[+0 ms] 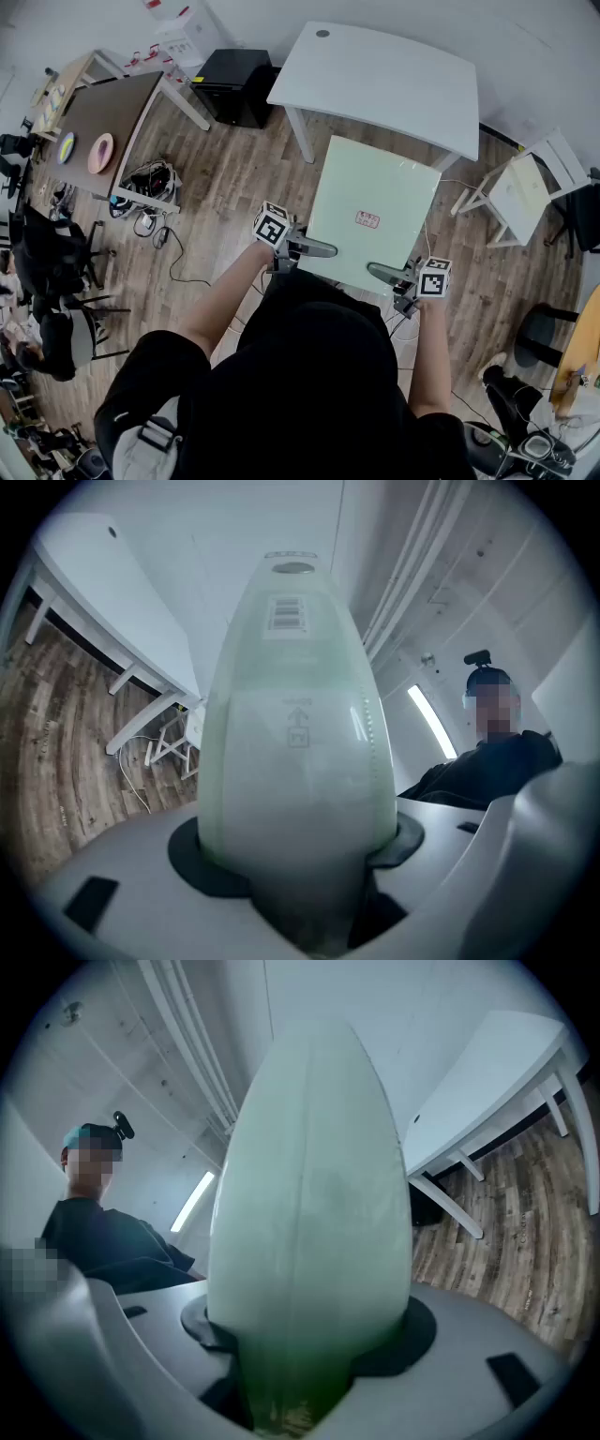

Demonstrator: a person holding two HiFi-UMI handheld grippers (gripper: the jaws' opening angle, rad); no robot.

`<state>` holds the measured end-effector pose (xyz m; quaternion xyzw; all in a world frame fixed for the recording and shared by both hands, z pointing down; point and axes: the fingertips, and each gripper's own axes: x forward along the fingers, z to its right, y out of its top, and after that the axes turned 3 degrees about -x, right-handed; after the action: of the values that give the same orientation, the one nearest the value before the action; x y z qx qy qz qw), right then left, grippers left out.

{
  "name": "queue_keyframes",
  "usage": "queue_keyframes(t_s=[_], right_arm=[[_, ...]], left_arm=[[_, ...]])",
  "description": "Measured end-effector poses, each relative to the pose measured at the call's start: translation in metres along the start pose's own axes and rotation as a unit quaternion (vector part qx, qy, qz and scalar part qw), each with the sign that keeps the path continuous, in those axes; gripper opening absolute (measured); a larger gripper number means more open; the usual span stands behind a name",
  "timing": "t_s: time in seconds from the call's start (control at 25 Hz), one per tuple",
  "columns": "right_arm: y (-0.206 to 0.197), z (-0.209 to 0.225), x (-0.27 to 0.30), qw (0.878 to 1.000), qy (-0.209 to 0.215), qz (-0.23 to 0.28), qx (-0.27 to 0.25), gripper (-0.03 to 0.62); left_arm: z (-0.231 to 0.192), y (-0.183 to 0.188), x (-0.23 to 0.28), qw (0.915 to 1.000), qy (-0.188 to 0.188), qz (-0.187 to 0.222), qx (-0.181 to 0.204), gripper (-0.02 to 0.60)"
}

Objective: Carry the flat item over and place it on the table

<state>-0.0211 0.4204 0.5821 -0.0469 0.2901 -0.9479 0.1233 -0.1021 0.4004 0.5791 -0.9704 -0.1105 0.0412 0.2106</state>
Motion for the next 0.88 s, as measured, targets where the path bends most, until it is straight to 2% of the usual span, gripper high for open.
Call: queue_keyframes(t_s=[0.48,0.6,0.88], right_arm=[[0.001,0.004,-0.007,1.0,0.004,-0.012,-0.006,0.296],[0.003,0.004,-0.008,1.0,0.005,-0.015,0.009,0.296],[0.01,0.01,-0.013,1.0,0.01,-0.006,0.019,0.296]], left_arm=[[-0.003,0.0,0.006,0.9999,0.009,0.0,0.01,0.301],[-0.004,0.002,0.008,0.9999,0.007,0.009,-0.008,0.301],[-0.008,0.008,0.013,0.9997,0.014,0.013,-0.012,0.301]])
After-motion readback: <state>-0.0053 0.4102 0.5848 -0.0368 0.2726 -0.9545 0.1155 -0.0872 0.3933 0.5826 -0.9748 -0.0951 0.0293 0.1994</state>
